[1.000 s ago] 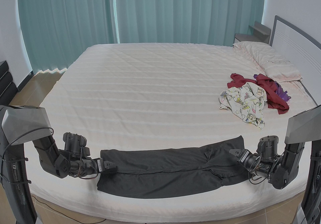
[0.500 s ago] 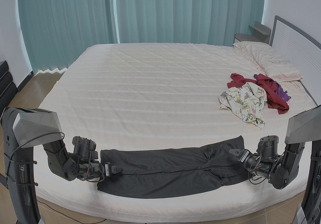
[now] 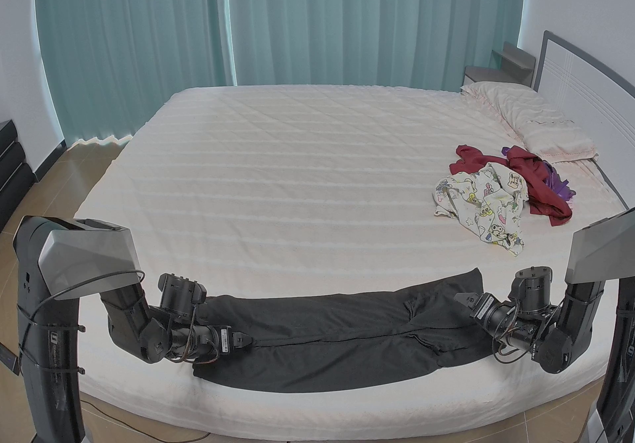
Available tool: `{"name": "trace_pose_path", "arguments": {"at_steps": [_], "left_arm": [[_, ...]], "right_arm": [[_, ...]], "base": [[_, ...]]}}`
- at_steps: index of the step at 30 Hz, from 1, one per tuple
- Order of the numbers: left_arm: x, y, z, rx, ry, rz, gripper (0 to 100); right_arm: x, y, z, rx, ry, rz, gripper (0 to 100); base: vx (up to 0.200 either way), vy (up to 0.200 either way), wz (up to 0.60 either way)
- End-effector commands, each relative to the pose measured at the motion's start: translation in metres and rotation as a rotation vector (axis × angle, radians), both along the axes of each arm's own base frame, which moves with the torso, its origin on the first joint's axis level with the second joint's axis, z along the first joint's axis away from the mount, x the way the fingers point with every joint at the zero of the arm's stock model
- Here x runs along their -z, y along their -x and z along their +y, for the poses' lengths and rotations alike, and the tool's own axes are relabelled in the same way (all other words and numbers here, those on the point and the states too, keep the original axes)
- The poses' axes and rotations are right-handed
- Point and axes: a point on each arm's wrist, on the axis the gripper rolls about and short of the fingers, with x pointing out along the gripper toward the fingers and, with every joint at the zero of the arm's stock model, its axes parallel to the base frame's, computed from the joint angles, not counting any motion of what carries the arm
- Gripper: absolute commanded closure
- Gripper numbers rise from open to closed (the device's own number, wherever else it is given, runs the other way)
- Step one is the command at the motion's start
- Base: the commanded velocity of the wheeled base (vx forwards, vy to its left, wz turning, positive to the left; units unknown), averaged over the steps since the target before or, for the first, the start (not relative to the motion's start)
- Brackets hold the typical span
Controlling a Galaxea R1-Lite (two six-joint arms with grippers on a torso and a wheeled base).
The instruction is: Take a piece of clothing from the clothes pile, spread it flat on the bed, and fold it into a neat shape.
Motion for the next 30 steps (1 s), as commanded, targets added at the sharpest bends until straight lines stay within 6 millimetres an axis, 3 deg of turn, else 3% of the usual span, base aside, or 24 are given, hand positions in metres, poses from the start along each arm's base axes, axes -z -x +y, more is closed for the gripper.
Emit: {"name": "trace_pose_path", "arguments": {"at_steps": [1, 7, 8, 18, 30], "left_arm": [[0.000, 0.000, -0.004, 0.010, 0.002, -0.002, 0], [-0.001, 0.001, 0.003, -0.010, -0.002, 0.004, 0], [-0.001, 0.001, 0.004, -0.011, -0.002, 0.004, 100], [-0.008, 0.000, 0.019, -0.059, 0.002, -0.009, 100], [-0.044, 0.010, 0.055, -0.157, 0.017, -0.070, 100]], "right_arm": [[0.000, 0.000, 0.000, -0.001, 0.001, 0.000, 0], [0.000, 0.000, 0.000, -0.001, 0.001, 0.001, 0], [0.000, 0.000, 0.000, -0.001, 0.001, 0.001, 0], [0.001, 0.000, 0.000, -0.002, 0.000, 0.003, 0], [0.000, 0.000, 0.000, 0.000, 0.000, 0.001, 0]], "base": [[0.000, 0.000, 0.00], [0.000, 0.000, 0.00], [0.000, 0.000, 0.00], [0.000, 0.000, 0.00], [0.000, 0.000, 0.00]]}}
